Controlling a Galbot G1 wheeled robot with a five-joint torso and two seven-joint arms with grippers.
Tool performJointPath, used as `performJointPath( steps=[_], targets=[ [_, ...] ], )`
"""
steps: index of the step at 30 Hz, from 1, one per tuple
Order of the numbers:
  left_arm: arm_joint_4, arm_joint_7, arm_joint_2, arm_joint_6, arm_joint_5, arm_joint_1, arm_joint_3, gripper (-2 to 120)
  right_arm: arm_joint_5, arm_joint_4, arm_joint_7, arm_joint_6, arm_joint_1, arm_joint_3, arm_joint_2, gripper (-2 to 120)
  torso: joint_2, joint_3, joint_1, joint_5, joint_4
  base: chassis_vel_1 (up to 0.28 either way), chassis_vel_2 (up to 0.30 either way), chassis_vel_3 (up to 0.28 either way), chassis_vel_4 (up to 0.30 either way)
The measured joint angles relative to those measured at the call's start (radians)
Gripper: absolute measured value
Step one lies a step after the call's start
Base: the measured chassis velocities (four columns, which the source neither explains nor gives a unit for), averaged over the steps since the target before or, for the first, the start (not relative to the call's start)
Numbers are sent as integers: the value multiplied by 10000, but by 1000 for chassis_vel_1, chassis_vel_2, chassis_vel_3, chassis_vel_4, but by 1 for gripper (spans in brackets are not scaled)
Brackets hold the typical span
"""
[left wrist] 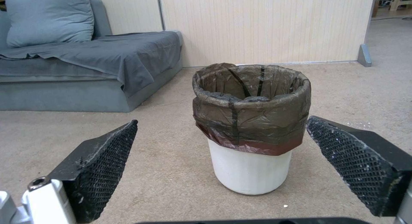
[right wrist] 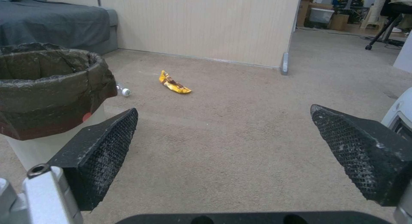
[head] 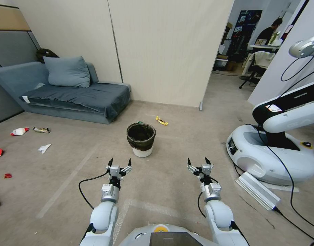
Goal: Pick up the trash bin, then pick up the garbage from the floor and place it into the trash bin.
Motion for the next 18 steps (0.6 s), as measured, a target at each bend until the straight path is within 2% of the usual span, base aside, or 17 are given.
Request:
performJointPath(
  steps=[18],
  targets=[
    [0, -1, 0, 0, 0, 0, 0, 100, 0, 0, 0, 0, 0, 0, 0, 100, 0, 0, 0, 0, 0, 0, 0, 0, 0]
  ],
)
